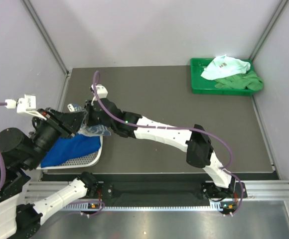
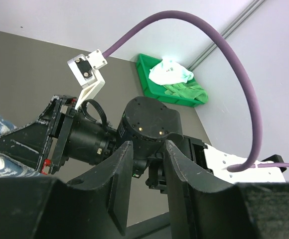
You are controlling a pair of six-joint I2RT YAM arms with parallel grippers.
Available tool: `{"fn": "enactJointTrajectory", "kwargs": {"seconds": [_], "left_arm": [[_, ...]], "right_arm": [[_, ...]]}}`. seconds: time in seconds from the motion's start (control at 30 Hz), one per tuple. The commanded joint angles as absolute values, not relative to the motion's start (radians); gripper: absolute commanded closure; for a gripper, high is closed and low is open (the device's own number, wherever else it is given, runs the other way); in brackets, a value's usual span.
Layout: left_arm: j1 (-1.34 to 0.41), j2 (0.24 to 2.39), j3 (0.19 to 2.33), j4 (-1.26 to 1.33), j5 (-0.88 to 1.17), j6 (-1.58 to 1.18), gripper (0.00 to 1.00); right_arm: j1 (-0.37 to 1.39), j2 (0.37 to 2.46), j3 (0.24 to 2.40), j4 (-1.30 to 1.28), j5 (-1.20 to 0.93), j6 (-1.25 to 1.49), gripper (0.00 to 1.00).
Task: Fold and stack the towels
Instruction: Neatly place the folded towel into the bin
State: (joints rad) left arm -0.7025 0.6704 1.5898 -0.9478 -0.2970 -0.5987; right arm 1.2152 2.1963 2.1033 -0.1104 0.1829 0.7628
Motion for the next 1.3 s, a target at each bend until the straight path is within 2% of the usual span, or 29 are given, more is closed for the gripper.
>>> {"fn": "enactJointTrajectory", "kwargs": {"seconds": [0.0,0.67,1.27], "left_arm": [[-0.709,0.678,1.617,-0.946,-0.285,-0.580,0.63],[-0.707,0.657,1.624,-0.960,-0.287,-0.569,0.63],[-0.707,0.652,1.631,-0.950,-0.288,-0.566,0.63]], "right_arm": [[1.246,2.175,2.166,-0.086,0.207,0.767,1.00],[1.330,2.117,2.178,-0.107,0.449,0.686,1.00],[1.356,2.128,2.229,-0.092,0.411,0.653,1.00]]}}
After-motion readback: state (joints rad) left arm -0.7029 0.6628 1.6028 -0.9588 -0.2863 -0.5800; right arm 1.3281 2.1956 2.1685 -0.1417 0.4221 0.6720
